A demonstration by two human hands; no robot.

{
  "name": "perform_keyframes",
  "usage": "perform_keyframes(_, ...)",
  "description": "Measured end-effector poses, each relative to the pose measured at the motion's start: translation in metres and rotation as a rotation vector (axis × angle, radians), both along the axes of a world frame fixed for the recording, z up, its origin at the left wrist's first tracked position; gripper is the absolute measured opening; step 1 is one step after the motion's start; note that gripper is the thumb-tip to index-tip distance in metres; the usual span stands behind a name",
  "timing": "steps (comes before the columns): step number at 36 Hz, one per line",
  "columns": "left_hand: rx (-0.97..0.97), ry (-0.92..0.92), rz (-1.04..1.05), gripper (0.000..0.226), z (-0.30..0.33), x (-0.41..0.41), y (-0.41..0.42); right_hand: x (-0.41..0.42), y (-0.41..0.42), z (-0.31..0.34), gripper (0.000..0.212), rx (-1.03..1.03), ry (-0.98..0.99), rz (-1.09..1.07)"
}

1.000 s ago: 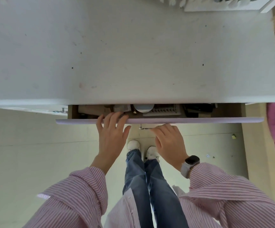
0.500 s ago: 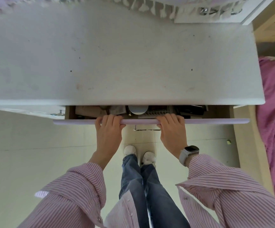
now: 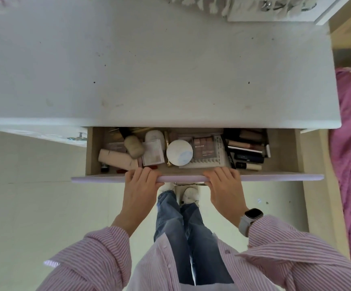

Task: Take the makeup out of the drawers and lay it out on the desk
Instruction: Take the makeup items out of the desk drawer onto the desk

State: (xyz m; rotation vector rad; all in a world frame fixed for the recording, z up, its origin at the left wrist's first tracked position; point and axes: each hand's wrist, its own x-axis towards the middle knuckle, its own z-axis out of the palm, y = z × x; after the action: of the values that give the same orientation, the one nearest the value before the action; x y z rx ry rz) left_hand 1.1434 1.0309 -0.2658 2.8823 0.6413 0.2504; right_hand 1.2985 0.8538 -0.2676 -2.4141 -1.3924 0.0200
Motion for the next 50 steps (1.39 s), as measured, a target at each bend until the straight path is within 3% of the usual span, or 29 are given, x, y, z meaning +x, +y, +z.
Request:
perform_keyframes(2, -0.02, 0.051, 0.009, 0.02, 0.002, 0.001, 0.001, 0.002, -0.001, -0.001, 0.014, -0.011, 0.0, 0.026)
perform_keyframes(7, -0.075, 0.105, 0.045, 0.024, 0.006, 0.001, -0.001, 0.003, 0.0, 0.0, 0.032, -0.057, 0.013, 0.028)
perform_keyframes(19, -0.127, 0.135, 0.061, 0.025, 0.012, 0.003, -0.004, 0.005, 0.0, 0.006, 0.025, -0.121, 0.032, 0.018)
perform_keyframes(22, -0.177, 0.144, 0.047, 0.026, 0.016, 0.006, 0.0, 0.009, 0.003, 0.013, 0.015, -0.156, 0.064, 0.077)
perform_keyframes(23, -0.2, 0.151, 0.03, 0.026, 0.017, 0.006, 0.002, 0.012, 0.004, 0.017, 0.008, -0.174, 0.097, 0.104)
perform_keyframes(26, -0.322, 0.174, -0.026, 0.021, 0.019, 0.005, 0.013, 0.021, 0.019, 0.032, 0.036, -0.289, 0.331, 0.087)
perform_keyframes(29, -0.419, 0.203, 0.016, 0.045, 0.024, 0.011, 0.023, 0.027, 0.042, 0.035, 0.034, -0.335, 0.419, 0.001)
perform_keyframes(33, -0.346, 0.212, 0.196, 0.038, 0.016, 0.028, 0.037, 0.029, 0.081, 0.02, 0.048, -0.488, 0.457, -0.086)
perform_keyframes(38, -0.336, 0.47, 0.199, 0.07, 0.002, 0.055, 0.053, 0.023, 0.109, 0.003, 0.083, -0.709, 0.556, -0.179)
perform_keyframes(46, -0.193, 0.566, 0.058, 0.069, -0.017, 0.069, 0.06, 0.021, 0.116, -0.002, 0.069, -0.682, 0.485, -0.161)
perform_keyframes(50, -0.156, 0.587, -0.01, 0.054, -0.019, 0.075, 0.06, 0.023, 0.114, -0.003, 0.06, -0.624, 0.489, -0.115)
